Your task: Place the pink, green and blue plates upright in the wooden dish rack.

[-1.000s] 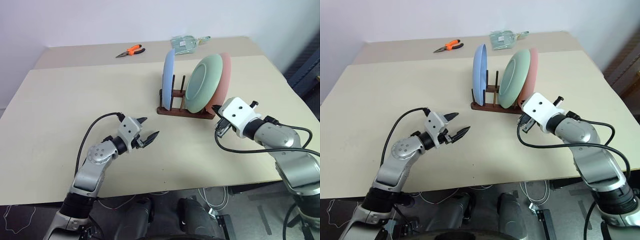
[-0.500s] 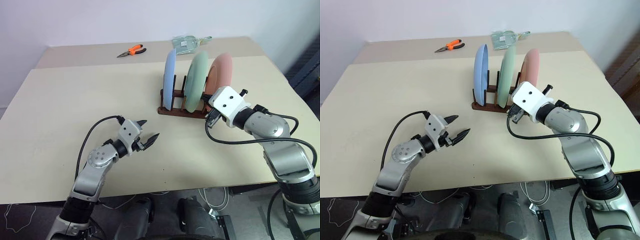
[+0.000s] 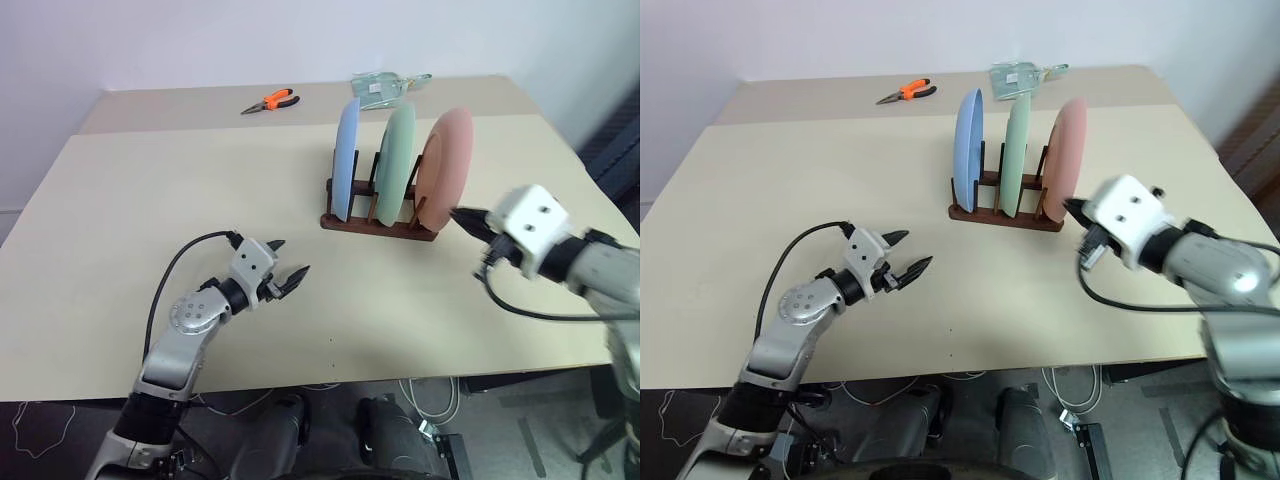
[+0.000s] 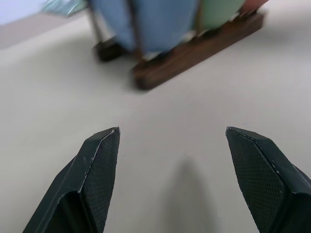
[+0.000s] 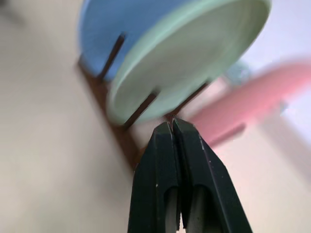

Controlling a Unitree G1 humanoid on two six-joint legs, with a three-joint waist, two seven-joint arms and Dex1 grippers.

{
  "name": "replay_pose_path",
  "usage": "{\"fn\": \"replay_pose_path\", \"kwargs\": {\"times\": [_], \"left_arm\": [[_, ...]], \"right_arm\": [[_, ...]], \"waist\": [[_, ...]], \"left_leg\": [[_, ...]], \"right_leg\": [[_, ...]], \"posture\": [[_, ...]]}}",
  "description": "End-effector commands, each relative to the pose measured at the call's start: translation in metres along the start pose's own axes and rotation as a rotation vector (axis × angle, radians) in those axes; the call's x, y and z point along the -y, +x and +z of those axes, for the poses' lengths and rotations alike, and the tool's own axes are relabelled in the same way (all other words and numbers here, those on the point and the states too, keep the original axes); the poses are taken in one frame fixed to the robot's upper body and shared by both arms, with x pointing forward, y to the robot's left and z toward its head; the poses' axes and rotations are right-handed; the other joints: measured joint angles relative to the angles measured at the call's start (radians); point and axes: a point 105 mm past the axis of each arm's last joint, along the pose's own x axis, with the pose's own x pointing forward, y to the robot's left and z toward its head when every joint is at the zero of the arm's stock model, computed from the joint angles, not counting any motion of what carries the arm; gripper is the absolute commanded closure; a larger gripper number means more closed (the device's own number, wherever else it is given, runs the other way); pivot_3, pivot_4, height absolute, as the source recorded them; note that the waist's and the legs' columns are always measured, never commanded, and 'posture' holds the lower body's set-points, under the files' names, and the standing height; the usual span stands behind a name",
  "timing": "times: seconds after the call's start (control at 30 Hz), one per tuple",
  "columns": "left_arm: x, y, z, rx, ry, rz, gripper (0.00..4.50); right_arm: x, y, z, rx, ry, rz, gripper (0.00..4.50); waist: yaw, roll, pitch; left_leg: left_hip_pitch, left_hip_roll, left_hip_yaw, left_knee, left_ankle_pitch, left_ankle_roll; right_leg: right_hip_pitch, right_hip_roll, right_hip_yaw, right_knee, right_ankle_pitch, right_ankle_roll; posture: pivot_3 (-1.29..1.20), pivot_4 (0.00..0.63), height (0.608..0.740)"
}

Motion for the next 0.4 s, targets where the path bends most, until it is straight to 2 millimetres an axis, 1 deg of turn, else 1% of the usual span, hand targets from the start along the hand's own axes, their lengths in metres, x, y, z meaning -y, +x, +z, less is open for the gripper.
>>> {"fn": "replay_pose_path", "kwargs": {"times": [0.03, 0.13, 0.2, 0.27, 0.4], "left_arm": [[-0.033, -0.015, -0.008, -0.036, 0.045, 0.097, 0.91], [-0.048, -0.024, -0.02, -0.085, 0.07, 0.135, 0.91], [-0.055, -0.031, -0.026, -0.108, 0.073, 0.153, 0.91], [-0.056, -0.034, -0.029, -0.117, 0.077, 0.158, 0.91], [-0.054, -0.036, -0.031, -0.114, 0.079, 0.169, 0.91]], "right_arm": [[0.02, -0.02, -0.02, -0.02, 0.066, -0.121, 4.47], [0.025, -0.022, -0.044, -0.054, 0.102, -0.165, 4.47], [0.02, -0.017, -0.057, -0.07, 0.109, -0.149, 4.47], [0.016, -0.011, -0.062, -0.058, 0.131, -0.14, 4.47], [0.014, 0.0, -0.074, -0.058, 0.143, -0.142, 4.47]], "waist": [[-0.003, 0.0, 0.0], [-0.003, 0.0, 0.0], [-0.001, 0.0, 0.0], [-0.002, 0.001, 0.0], [-0.003, 0.001, 0.0]], "left_leg": [[0.0, 0.0, 0.001, 0.0, 0.0, 0.0], [0.001, 0.0, 0.001, 0.0, 0.0, 0.0], [0.001, 0.0, 0.002, 0.0, 0.0, 0.0], [0.001, 0.0, 0.002, 0.0, 0.0, 0.0], [0.001, 0.0, 0.002, 0.0, 0.0, 0.0]], "right_leg": [[0.0, 0.0, 0.0, 0.0, 0.0, -0.001], [0.001, 0.0, 0.0, 0.0, -0.001, -0.001], [0.001, 0.0, 0.0, 0.0, -0.001, -0.001], [0.001, 0.0, 0.001, 0.0, -0.001, -0.001], [0.001, 0.0, 0.001, 0.0, 0.0, -0.001]], "posture": [[0.0, 0.15, 0.719], [0.0, 0.15, 0.719], [0.0, 0.15, 0.719], [0.0, 0.15, 0.719], [0.0, 0.15, 0.719]]}}
